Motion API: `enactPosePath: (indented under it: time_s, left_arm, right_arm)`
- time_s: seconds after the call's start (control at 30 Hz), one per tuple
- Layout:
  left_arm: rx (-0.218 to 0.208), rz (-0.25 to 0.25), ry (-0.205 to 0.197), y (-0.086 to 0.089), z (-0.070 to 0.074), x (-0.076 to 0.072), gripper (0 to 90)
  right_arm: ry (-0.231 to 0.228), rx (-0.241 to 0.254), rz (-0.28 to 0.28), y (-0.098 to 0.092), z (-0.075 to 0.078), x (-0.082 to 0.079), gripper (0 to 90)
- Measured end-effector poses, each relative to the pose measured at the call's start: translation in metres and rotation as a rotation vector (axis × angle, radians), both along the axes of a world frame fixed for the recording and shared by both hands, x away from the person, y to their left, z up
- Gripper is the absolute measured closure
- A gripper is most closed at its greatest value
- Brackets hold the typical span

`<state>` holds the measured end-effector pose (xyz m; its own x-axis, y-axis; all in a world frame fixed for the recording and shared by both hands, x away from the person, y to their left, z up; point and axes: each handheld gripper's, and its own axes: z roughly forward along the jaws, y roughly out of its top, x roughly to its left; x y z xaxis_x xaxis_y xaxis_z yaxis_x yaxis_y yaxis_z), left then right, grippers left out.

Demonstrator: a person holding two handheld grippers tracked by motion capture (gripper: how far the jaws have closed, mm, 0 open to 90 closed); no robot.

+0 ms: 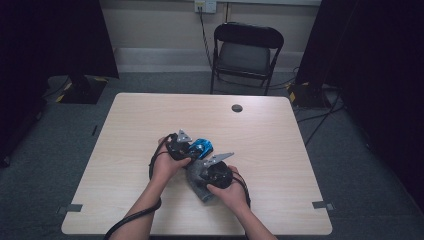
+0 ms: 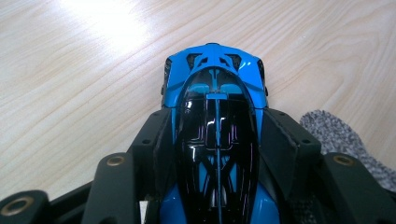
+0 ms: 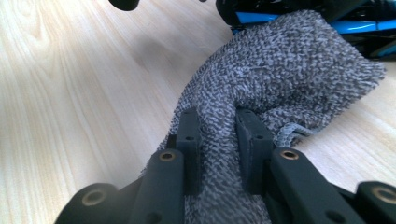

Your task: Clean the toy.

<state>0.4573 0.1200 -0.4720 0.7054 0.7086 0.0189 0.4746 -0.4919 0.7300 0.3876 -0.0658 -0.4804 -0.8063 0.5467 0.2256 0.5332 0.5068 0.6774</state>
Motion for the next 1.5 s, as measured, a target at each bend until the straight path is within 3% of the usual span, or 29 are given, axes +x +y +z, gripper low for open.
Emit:
enactPosePath:
  time_s: [0.37,0.4,0.9,1.3,1.5]
  left_arm:
    - [0.012,-0.004,-0.008,0.0,0.0,0.0,44.8]
    - [-0.013,0.006,-0.003,-0.001,-0.001,-0.001,44.8]
    - [-0.012,0.011,-0.002,-0.001,-0.001,-0.001,44.8]
    - [-0.009,0.019,-0.001,-0.002,0.0,-0.001,44.8]
    - [-0.021,0.027,0.01,-0.002,0.0,-0.001,44.9]
  right_arm:
    - [0.005,0.0,0.038,0.007,0.0,-0.004,73.6]
    - [0.003,-0.002,0.041,0.007,0.0,-0.004,73.6]
    - [0.001,-0.002,0.069,0.01,0.001,-0.008,73.6]
    - [-0.008,-0.002,0.094,0.004,0.008,-0.012,72.9]
    - [-0.026,-0.026,0.109,-0.003,0.014,-0.013,72.2]
